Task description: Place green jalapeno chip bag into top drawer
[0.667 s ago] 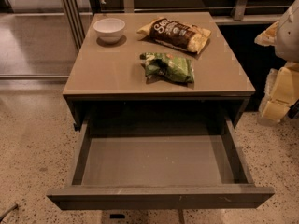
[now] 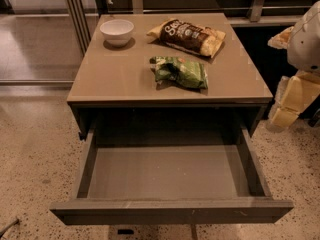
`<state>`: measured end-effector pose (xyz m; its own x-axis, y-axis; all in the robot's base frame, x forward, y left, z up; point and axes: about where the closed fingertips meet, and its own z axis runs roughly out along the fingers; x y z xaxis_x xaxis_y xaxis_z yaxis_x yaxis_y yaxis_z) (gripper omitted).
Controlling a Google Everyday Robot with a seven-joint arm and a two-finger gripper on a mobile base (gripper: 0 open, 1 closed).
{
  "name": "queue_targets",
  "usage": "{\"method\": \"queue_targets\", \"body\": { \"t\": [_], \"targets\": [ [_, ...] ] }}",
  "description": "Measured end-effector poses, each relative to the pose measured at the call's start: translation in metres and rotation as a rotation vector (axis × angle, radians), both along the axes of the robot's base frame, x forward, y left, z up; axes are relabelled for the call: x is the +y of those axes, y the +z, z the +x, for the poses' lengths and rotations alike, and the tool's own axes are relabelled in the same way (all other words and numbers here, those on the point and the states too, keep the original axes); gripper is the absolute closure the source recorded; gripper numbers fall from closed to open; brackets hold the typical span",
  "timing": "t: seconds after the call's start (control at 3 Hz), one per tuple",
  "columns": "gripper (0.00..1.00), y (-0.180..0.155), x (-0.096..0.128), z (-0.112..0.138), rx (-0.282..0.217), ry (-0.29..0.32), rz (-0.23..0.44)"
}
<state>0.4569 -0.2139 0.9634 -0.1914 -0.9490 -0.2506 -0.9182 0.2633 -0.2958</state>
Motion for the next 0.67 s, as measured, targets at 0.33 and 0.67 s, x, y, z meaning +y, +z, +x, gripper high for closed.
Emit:
{"method": "queue_targets", "body": {
  "t": [0.33, 0.67],
  "targets": [
    [0.00, -0.014, 0.007, 0.028, -0.080, 0.016, 0.050],
    [0.00, -0.028, 0.018, 0.064, -0.161, 0.038, 0.120]
  ]
}}
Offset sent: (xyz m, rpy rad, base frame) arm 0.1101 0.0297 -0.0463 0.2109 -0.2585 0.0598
